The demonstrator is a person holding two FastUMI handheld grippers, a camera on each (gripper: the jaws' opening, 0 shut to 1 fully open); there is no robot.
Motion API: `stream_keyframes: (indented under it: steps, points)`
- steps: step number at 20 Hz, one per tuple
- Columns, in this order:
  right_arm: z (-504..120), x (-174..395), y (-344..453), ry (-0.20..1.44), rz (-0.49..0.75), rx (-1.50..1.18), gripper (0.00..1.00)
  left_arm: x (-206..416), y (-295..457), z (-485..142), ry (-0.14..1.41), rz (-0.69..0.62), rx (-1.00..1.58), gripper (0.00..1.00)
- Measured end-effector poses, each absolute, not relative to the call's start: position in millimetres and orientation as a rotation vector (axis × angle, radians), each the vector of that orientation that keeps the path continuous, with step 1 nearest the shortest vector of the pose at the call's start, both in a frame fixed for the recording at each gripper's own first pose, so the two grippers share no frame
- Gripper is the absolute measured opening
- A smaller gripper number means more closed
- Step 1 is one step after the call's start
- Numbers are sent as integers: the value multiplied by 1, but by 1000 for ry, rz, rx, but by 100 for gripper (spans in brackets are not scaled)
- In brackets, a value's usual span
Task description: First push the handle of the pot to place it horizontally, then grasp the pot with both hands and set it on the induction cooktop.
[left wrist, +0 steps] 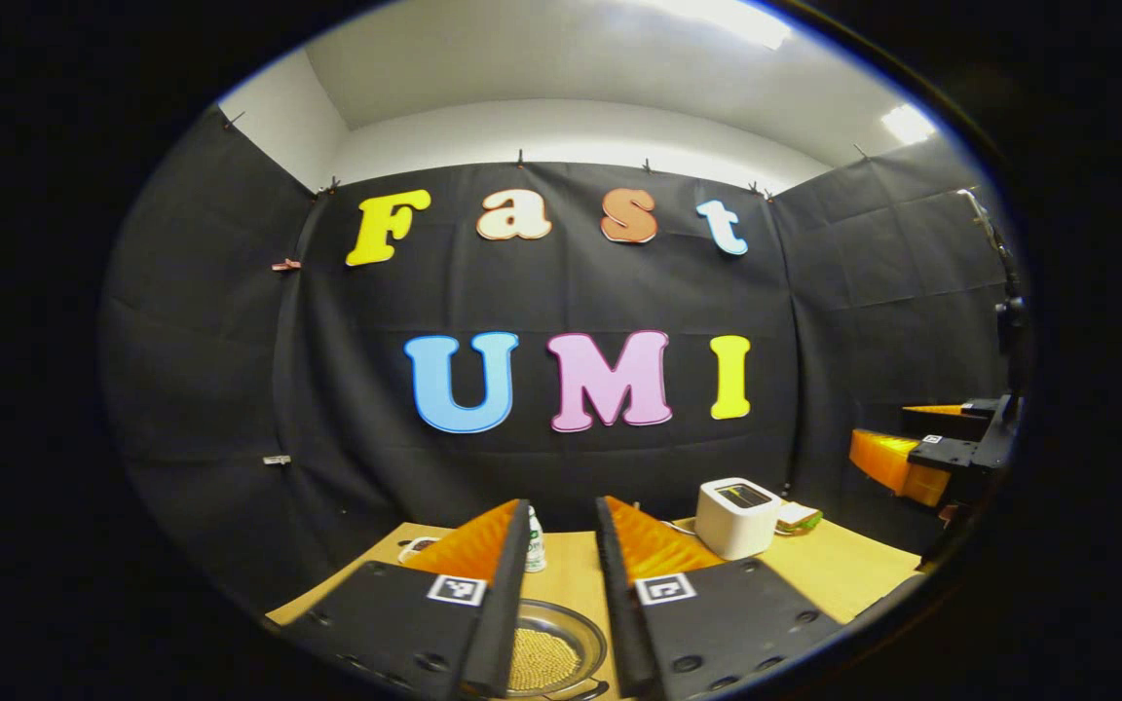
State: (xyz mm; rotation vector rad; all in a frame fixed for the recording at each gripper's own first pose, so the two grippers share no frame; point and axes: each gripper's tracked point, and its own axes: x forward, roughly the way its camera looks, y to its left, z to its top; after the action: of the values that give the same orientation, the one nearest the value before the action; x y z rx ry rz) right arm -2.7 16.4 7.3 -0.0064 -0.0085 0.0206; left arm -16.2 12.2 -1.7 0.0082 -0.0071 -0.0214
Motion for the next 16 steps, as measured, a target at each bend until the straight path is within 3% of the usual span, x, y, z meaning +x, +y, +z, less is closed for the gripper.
stream_keyframes:
  steps: [1,3,8,16]
  points:
    - [7,-4,17,-9,19,-8,98,-17,12,-5,8,-32,7,22]
    - [7,-4,16,-6,18,-5,98,-16,8,-20,60,-71,7,6]
    - [2,-3,13,11,15,5,96,-22,13,-74,272,-163,-17,5]
    - [-8,-5,4,34,9,-18,98,-66,25,-214,833,-279,-24,5]
